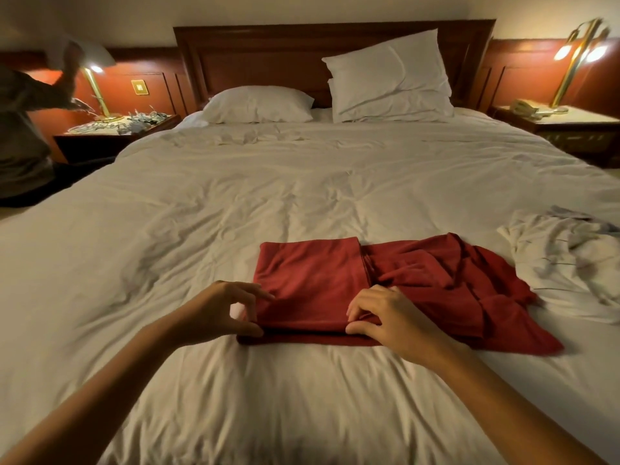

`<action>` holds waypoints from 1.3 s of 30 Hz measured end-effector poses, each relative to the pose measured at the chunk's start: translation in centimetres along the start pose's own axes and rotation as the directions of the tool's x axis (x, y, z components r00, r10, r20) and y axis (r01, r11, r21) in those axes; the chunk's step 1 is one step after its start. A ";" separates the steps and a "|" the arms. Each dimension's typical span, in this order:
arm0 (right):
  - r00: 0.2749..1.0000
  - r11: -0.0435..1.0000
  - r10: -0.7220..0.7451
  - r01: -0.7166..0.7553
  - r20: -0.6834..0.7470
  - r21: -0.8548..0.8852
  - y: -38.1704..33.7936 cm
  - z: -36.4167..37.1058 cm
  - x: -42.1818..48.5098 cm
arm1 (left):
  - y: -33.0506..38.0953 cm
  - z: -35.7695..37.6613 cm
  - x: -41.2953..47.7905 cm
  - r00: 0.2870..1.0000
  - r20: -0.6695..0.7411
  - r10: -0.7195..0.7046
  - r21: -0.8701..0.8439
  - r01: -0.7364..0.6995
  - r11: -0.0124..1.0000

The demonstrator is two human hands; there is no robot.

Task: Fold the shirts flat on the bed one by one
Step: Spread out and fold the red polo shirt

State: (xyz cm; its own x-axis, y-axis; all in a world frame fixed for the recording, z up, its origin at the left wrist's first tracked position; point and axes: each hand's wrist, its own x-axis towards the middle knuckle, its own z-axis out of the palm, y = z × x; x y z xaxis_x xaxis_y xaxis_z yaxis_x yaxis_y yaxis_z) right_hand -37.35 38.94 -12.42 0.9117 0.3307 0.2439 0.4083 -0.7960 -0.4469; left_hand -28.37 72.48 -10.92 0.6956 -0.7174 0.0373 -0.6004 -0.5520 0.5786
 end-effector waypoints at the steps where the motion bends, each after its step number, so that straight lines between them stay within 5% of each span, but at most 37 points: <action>1: 0.998 1.000 0.003 -0.003 0.055 0.002 -0.1 -0.1 0.2 | -0.1 -0.4 -0.1 0.998 0.052 -0.032 -0.003 0.032 0.999; 4: 0.986 0.983 0.105 -0.123 0.131 0.137 0.1 -0.6 0.9 | 0.0 -0.8 0.1 0.979 0.139 -0.152 -0.026 0.157 0.987; 7: 0.987 0.974 0.161 -0.153 -0.030 0.166 1.6 -0.8 2.2 | 0.3 -0.1 2.1 0.981 -0.123 -0.153 -0.021 0.151 0.988; 9: 0.974 0.975 0.212 -0.217 0.082 0.054 2.9 -0.6 2.6 | 0.3 0.8 4.8 0.960 -0.228 -0.163 0.025 0.173 0.985; 12: 0.935 0.971 0.237 -0.222 0.263 -0.085 4.4 -0.3 2.1 | -0.4 3.2 8.5 0.927 -0.132 -0.350 0.106 0.364 0.925; 15: 0.951 0.956 0.291 -0.293 0.104 0.005 5.7 -1.8 1.3 | -1.8 5.9 9.5 0.891 -0.114 -0.439 0.205 0.454 0.867; 17: 0.923 0.920 0.375 -0.382 -0.087 -0.090 7.8 -3.7 0.5 | -2.6 6.6 9.5 0.889 -0.157 -0.430 0.201 0.455 0.867; 20: 0.719 0.686 0.641 -0.693 -0.268 -0.221 12.6 -7.4 -2.0 | -2.9 6.6 9.7 0.892 -0.175 -0.417 0.202 0.447 0.871; 23: 0.503 0.499 0.849 -0.864 -0.164 -0.067 15.8 -9.5 -3.4 | -2.8 6.8 9.5 0.892 -0.183 -0.414 0.203 0.446 0.872; 29: 0.592 0.588 0.804 -0.778 -0.055 0.221 13.3 -8.2 -1.6 | -2.7 6.7 9.5 0.892 -0.199 -0.407 0.169 0.440 0.882; 32: 0.616 0.605 0.788 -0.779 0.018 0.166 12.1 -7.3 -0.7 | -2.6 6.7 9.4 0.891 -0.216 -0.398 0.130 0.431 0.893; 35: 0.642 0.647 0.760 -0.763 -0.098 0.014 11.3 -5.8 -0.5 | -2.7 6.8 9.2 0.887 -0.262 -0.381 0.077 0.412 0.908; 39: 0.672 0.713 0.695 -0.688 -0.255 0.130 10.9 -5.1 -0.9 | -2.4 6.8 8.6 0.841 -0.416 -0.346 -0.149 0.312 0.938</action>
State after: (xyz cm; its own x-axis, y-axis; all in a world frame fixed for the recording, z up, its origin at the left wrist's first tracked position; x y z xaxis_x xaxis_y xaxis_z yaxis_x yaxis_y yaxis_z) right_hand -33.95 27.41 -13.13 0.8848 -0.4602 0.0725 -0.3303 -0.7294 -0.5990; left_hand -23.59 64.77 -17.54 0.9569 -0.2356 0.1698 -0.2870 -0.6784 0.6763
